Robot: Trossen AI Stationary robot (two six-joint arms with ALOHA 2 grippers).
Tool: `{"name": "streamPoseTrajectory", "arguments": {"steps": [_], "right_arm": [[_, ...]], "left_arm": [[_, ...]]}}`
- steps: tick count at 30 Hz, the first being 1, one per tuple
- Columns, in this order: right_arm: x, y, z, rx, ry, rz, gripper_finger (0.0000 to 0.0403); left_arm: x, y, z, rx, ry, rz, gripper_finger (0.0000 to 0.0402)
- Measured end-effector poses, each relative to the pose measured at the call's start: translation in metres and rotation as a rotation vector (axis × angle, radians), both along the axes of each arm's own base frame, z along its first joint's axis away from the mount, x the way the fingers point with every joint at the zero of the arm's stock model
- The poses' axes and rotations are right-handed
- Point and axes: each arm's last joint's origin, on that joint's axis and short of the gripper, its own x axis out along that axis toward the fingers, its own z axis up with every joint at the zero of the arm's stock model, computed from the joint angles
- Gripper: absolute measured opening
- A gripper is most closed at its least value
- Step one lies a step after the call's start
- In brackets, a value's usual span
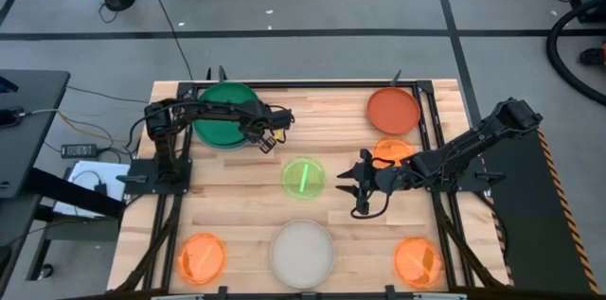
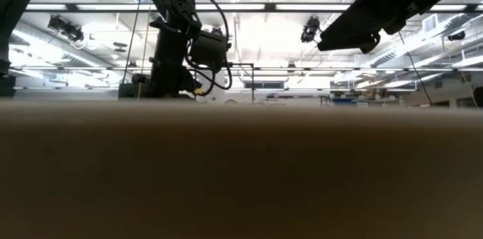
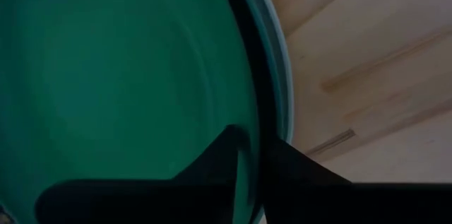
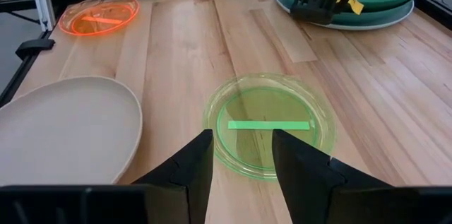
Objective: Stack plastic plates
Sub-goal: Stack the green plate on top of the blue plate, then stack the orange plate on top of the green plate
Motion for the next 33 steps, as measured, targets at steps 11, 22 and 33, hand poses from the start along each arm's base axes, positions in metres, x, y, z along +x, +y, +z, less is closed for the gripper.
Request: {"name": "streamPoseTrajectory", "arguments": {"steps": [11, 22, 33], "right_arm": [[0.0, 0.0, 0.0, 0.0, 0.001, 0.0, 0.0155], [0.0, 0.0, 0.0, 0.0, 0.0, 0.0, 0.0155], [0.0, 0.0, 0.0, -0.002, 0.005, 0.0, 0.0155]], "left_arm": [[-0.008, -0.003, 0.022, 0.008, -0.034, 0.008, 0.0109], [-0.015, -0.007, 0.039, -0.008, -0.084, 0.032, 0.0141], [-0.023, -0.022, 0.074, 0.045, -0.21, -0.012, 0.0187]]}}
